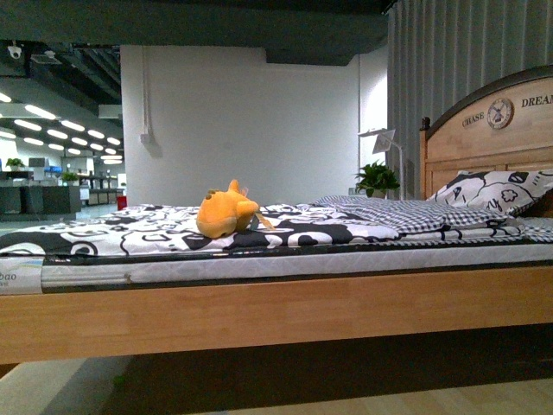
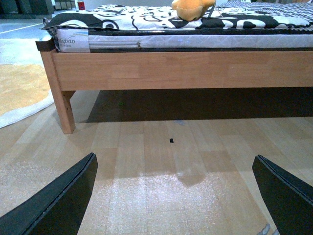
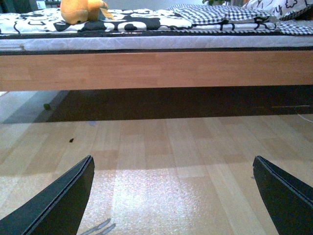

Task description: Put away toys

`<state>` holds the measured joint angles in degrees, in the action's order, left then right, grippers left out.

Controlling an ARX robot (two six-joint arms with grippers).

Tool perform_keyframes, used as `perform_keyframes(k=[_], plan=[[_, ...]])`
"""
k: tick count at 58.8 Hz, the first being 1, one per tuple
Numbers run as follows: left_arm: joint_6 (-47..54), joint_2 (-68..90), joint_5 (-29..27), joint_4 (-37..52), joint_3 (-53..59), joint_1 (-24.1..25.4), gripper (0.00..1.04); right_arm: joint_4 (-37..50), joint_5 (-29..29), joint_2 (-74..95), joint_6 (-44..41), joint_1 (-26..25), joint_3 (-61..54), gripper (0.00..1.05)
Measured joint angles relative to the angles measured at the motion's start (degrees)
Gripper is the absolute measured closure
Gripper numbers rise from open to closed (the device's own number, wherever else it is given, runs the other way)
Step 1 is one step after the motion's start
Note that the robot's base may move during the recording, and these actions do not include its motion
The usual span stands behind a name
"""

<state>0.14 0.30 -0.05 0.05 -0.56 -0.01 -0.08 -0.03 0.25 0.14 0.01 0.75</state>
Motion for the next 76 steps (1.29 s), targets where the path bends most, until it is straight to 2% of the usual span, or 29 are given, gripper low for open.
perform_keyframes(k=[76], plan=[[0.00,0.00,0.00,0.00,0.00,0.00,0.06,0.00,0.00,0.00,0.00,0.00,0.00,0.06]])
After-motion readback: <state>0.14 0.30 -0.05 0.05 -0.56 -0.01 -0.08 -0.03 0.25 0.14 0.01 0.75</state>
